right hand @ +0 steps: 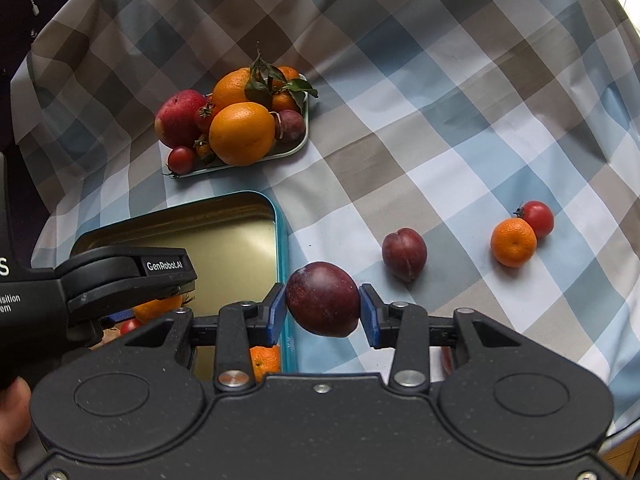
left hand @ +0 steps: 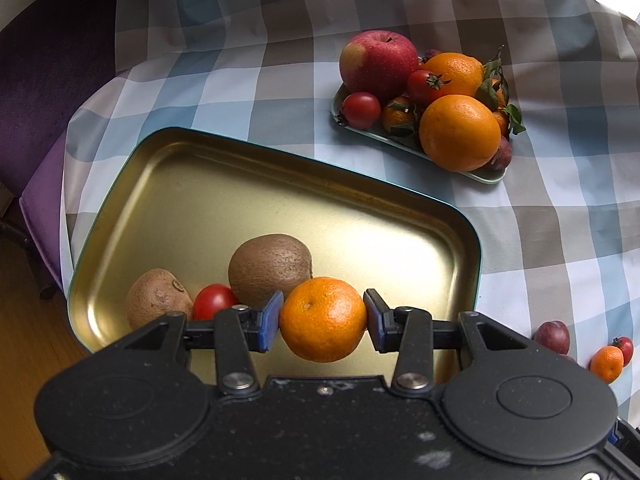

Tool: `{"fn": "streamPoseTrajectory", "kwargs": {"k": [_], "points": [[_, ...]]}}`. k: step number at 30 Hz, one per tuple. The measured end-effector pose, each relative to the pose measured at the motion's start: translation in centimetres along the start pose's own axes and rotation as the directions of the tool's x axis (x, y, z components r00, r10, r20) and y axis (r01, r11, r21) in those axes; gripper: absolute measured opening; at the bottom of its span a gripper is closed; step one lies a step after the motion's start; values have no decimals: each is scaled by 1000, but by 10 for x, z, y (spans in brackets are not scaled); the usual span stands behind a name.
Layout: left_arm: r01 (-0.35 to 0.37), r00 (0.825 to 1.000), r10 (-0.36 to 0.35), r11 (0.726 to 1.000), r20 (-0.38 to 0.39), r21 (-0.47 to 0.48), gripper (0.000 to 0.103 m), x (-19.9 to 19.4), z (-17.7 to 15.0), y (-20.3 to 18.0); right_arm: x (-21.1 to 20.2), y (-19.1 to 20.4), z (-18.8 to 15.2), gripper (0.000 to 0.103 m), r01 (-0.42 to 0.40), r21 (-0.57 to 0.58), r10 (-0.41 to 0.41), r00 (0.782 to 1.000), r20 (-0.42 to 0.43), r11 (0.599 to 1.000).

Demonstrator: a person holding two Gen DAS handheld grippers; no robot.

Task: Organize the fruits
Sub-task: 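Carry the plum in the right gripper and mandarin in the left over the gold tray, then open the right gripper to drop the plum in the tray while the left releases the mandarin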

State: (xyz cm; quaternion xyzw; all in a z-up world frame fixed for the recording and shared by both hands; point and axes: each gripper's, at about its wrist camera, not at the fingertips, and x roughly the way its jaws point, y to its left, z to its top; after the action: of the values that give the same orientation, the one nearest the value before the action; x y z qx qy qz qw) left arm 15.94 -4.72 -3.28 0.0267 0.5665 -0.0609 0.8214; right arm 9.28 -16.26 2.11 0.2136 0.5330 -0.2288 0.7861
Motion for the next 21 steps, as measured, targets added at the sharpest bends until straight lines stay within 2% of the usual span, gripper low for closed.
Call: {"fn": "streamPoseTrajectory", "kwargs": {"k": [8, 21], "points": [[70, 994, -73, 997, -77, -42, 44, 15, -1, 35, 16, 33, 9, 49, -16, -31, 16, 1000, -11, 999], [37, 999, -38, 999, 23, 18, 45, -3, -3, 44, 31, 41, 18, 49, -47, -13, 46, 999, -28, 999]]}}
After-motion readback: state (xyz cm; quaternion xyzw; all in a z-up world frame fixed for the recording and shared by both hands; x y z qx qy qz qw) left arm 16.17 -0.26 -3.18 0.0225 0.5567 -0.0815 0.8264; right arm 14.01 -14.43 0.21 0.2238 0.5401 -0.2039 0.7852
